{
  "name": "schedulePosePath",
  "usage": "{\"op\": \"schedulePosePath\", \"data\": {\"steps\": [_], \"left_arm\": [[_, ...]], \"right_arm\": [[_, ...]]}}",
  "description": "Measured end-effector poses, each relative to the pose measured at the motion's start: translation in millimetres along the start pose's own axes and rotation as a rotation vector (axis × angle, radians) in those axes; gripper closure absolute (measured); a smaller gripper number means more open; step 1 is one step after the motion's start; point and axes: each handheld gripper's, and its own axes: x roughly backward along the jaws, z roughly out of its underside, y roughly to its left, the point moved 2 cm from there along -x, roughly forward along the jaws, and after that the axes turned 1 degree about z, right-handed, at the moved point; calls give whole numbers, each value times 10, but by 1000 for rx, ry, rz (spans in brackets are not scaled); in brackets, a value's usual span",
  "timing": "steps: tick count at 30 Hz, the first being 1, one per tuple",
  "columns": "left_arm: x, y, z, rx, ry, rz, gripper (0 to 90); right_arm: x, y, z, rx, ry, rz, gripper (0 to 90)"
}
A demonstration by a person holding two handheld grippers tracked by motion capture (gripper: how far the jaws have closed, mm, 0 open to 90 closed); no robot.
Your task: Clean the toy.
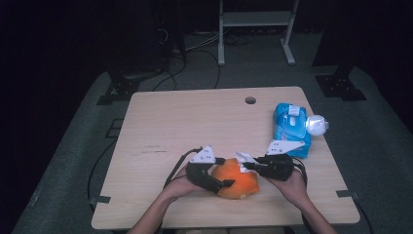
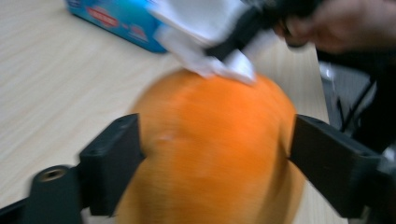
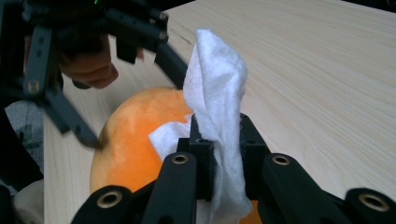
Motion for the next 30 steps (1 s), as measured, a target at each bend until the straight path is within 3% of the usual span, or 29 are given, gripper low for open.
{"op": "schedulePosePath", "data": {"steps": [3, 4, 8, 10, 12, 14, 16, 21, 24, 27, 30], "left_arm": [[-76, 29, 64, 38, 35, 17, 112], [-96, 14, 77, 32, 36, 20, 125], [-120, -61, 41, -12, 46, 6, 196], [-149, -121, 28, -45, 53, 5, 217], [-158, -176, 16, -86, 66, -8, 222], [-141, -182, 20, -98, 77, -12, 228], [-118, -152, 38, -80, 68, -4, 246], [-99, -100, 63, -62, 59, 10, 251], [-114, -108, 25, -66, 54, 16, 198], [-138, -113, -17, -55, 14, 14, 86], [-191, -127, 11, -67, 19, 12, 65]], "right_arm": [[2, -21, 0, -6, -1, -3, 795], [1, -16, -5, -8, -1, -5, 795], [-25, 91, -51, 11, -12, -20, 796], [-71, 182, -92, 23, -15, -50, 795], [-142, 287, -127, 60, -5, -67, 795], [-194, 354, -143, 96, 12, -60, 795], [-190, 336, -147, 100, 19, -49, 795], [-66, 144, -62, 41, 21, -9, 794], [-30, 113, -30, 24, 16, -10, 795], [-76, 209, -63, 48, 6, -30, 796], [-139, 294, -103, 81, 8, -42, 795]]}}
